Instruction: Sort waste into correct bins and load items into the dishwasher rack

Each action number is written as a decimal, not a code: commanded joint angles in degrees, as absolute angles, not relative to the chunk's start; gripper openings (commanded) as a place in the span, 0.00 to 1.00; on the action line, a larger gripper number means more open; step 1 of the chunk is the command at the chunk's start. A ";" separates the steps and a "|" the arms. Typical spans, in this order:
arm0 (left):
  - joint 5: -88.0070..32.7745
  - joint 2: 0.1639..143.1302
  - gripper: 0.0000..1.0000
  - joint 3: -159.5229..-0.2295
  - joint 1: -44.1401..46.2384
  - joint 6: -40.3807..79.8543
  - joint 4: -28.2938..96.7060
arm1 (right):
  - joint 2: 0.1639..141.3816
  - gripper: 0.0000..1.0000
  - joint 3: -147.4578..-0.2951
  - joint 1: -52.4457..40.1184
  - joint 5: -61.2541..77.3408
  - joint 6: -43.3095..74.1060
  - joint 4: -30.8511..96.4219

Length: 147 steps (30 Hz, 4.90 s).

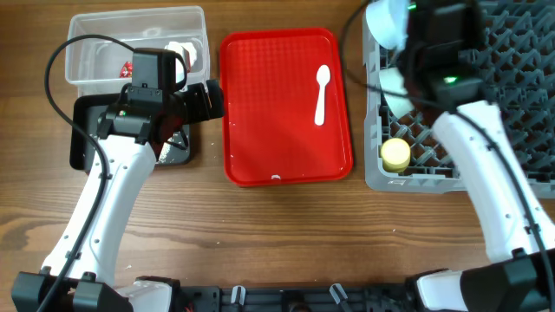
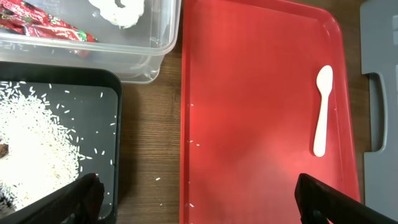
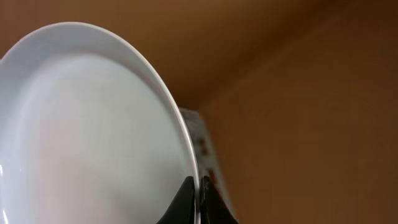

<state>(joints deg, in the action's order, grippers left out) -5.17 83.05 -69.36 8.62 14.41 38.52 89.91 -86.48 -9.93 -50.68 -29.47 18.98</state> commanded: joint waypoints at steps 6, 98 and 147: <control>-4.62 83.48 1.00 -69.63 8.73 13.72 38.35 | 95.90 0.04 -86.56 0.49 -41.43 -46.87 7.40; -4.60 83.48 1.00 -69.65 8.73 13.72 38.35 | 127.63 0.12 -82.81 -19.97 -5.58 16.56 17.67; -4.60 83.48 1.00 -69.65 8.75 13.72 38.35 | 125.25 0.47 -83.22 -19.97 -1.91 4.64 17.98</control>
<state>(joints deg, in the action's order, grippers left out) -5.17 83.05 -69.36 8.62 14.39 38.52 122.41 -83.33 -20.21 -1.37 5.04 18.13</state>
